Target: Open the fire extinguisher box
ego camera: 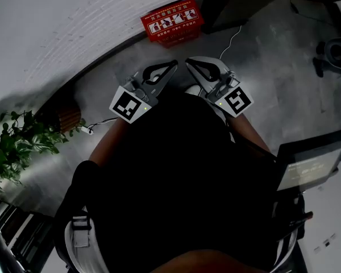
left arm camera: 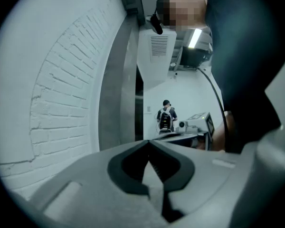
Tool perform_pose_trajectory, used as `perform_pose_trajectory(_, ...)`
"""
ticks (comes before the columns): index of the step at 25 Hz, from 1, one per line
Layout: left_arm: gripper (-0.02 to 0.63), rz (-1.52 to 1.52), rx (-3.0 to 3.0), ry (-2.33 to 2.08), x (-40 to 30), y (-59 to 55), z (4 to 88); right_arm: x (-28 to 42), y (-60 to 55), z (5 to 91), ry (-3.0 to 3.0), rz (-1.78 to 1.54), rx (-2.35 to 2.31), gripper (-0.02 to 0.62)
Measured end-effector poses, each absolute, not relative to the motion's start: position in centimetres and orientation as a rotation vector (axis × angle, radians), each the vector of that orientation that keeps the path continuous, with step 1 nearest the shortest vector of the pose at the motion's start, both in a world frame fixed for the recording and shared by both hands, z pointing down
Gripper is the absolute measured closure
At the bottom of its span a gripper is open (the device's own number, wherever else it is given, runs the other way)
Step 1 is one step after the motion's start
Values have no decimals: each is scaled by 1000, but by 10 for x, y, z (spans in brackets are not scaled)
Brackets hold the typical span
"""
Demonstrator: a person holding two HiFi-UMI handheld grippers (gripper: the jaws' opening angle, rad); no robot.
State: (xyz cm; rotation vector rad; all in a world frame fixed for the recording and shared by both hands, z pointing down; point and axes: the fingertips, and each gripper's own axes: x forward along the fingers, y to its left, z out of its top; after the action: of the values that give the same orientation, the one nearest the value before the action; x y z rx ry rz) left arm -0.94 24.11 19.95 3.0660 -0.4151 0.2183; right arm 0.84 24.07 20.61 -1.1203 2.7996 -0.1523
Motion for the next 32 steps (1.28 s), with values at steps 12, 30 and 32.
perform_pose_trajectory(12, 604, 206, 3025, -491, -16, 196, 209, 1, 197, 216, 2847, -199, -1065, 586)
perform_pose_trajectory(30, 604, 62, 3020, -498, -68, 91, 205, -52, 97, 200, 2946, -130, -1093, 586)
perform_pose_trajectory(32, 604, 65, 3011, -523, -70, 85, 206, -51, 89, 197, 2956, -122, -1072, 586)
